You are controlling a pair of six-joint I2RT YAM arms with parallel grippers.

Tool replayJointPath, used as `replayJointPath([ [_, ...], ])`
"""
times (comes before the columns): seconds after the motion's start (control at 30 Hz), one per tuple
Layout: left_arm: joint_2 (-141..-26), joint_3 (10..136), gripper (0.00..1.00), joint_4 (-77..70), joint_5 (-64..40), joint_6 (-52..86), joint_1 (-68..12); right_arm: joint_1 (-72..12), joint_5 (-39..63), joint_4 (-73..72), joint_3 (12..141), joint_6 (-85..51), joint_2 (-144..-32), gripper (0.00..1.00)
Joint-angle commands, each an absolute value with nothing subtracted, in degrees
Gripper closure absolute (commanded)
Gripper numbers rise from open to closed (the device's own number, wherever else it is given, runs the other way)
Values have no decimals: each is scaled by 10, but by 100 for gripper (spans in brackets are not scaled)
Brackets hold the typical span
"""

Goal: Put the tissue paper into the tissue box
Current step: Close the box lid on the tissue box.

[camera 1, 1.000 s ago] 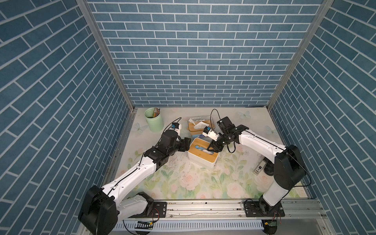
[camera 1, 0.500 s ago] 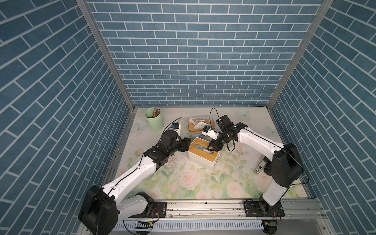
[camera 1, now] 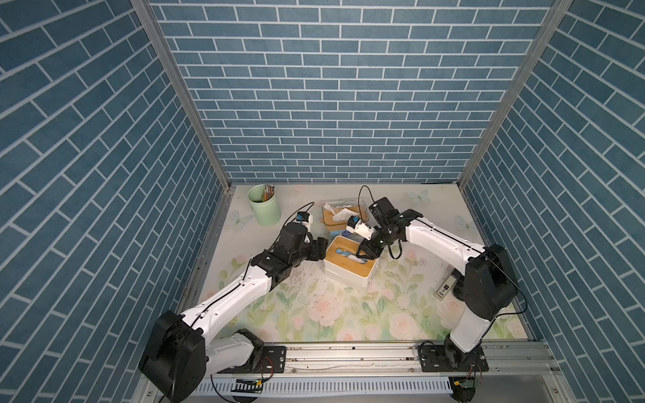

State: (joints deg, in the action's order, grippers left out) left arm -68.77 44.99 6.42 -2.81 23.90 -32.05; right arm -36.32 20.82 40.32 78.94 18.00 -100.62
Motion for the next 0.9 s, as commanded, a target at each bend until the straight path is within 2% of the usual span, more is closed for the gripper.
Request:
replayJointPath([
  [0.0,-690,447,25,68,-32,235,-318,-366,205,426,802,182,-1024,100],
  [0.2,-693,447,25,69,-33,234,-318,-369,202,412,799,174,-1032,100],
  [0.57,-732,434,24,48,-60,239,-318,-370,176,382,785,168,-1034,93],
  [0.73,-749,428,23,38,-71,242,-318,-375,171,388,787,178,-1047,88],
  [0.87,-762,423,22,25,-82,244,-318,-378,174,382,781,179,-1045,80],
])
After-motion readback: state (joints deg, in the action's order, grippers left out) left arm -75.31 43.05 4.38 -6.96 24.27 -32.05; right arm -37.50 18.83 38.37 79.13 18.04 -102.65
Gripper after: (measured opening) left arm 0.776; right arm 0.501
